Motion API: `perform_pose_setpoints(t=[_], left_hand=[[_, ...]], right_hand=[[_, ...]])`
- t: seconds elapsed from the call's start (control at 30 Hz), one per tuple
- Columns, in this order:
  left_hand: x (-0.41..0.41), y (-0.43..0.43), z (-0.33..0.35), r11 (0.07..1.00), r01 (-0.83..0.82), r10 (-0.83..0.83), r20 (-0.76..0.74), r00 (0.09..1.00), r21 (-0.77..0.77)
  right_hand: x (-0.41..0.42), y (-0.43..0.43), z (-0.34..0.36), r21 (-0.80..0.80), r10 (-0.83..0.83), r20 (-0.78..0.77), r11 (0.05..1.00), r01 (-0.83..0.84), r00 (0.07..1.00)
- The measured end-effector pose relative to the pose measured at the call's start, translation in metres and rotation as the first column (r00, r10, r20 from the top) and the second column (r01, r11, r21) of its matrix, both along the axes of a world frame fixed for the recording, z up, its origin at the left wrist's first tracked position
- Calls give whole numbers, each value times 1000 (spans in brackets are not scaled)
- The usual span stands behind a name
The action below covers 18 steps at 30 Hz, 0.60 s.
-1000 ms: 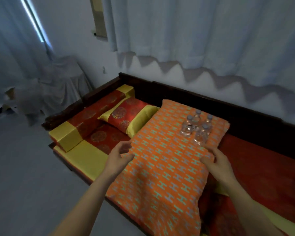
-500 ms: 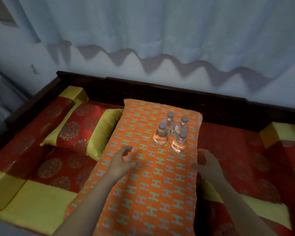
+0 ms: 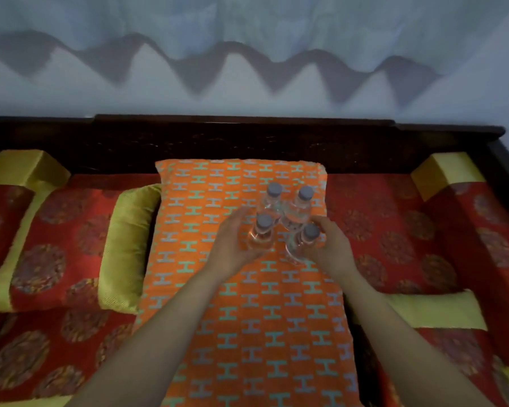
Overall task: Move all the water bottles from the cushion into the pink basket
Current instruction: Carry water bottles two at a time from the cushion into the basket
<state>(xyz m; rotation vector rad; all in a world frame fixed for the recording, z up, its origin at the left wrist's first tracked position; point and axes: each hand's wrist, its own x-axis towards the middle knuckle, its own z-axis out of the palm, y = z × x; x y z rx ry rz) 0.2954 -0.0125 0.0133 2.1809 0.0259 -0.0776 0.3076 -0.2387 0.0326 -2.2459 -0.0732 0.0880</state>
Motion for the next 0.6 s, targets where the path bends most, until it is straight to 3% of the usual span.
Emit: perform_pose_setpoints(t=[0.2, 0.37, 0.6], left_hand=[[22, -13, -35, 978, 44, -68, -116, 991, -203], [28, -19, -53, 975, 31, -62, -132, 989, -221], [24, -13, -51, 975, -61, 15, -211, 977, -213]], right_hand=[[3, -3, -33, 26, -61, -91, 998, 64, 994], [-4, -5, -60, -24, -95, -134, 995, 92, 986], [-9, 0, -61, -9, -174, -75, 985, 174, 982]])
